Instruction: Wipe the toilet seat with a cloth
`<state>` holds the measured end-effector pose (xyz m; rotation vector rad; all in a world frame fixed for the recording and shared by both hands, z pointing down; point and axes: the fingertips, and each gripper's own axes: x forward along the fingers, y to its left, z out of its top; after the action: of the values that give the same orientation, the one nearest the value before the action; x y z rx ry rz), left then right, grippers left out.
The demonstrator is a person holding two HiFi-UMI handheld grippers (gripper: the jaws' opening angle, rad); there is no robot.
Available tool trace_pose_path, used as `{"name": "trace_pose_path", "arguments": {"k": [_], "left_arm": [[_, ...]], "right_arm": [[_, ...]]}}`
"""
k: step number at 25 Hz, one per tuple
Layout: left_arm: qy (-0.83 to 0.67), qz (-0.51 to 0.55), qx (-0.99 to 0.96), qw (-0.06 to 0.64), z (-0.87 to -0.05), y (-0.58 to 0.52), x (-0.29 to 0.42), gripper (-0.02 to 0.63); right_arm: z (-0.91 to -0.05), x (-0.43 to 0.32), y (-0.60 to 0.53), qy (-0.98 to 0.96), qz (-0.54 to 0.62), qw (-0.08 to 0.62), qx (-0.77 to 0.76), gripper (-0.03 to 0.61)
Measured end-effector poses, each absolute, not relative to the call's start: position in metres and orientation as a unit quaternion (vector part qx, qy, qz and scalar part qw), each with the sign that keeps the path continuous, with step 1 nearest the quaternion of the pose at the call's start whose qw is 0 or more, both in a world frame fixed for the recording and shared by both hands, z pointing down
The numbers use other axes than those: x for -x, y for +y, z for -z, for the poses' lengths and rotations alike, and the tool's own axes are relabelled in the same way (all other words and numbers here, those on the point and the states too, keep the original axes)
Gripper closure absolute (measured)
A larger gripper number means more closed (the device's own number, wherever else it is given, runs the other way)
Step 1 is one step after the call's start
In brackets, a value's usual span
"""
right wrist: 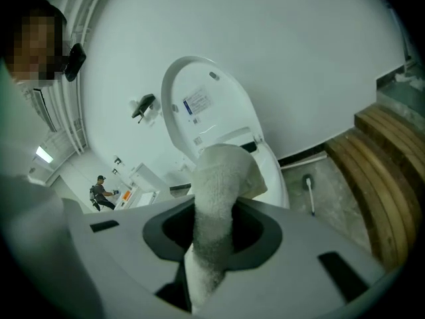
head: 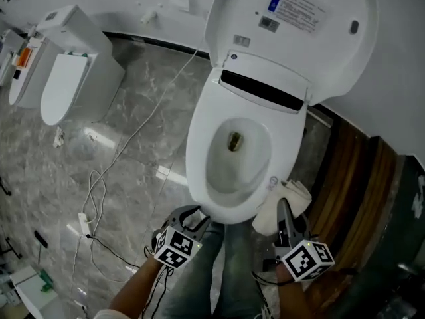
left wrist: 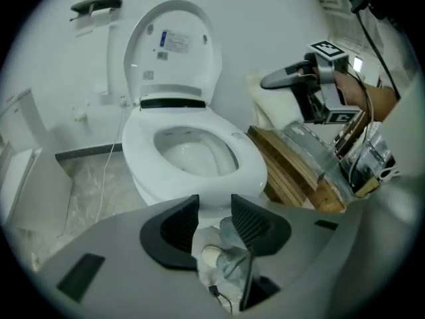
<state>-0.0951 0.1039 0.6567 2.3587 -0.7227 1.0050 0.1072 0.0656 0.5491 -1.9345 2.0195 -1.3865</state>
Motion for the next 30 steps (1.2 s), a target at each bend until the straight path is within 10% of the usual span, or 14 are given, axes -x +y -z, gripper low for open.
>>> {"name": "trace_pose_path", "arguments": {"k": [23,30], "left_arm": [[-0.315,-0.424,-0.773,0.351,-0.767,0.1,0.099,0.457],[-0.396,-0.372,-0.769,0.338,-0.707,0.005,0.066,0.595]], "right_arm": [[-0.64,-0.126,0.022,0.676,0.465,-0.107,0.561,0.489],[-0.657,-0.153,-0.053,0.75,0.364,-0.254,0.491,0.489]]}}
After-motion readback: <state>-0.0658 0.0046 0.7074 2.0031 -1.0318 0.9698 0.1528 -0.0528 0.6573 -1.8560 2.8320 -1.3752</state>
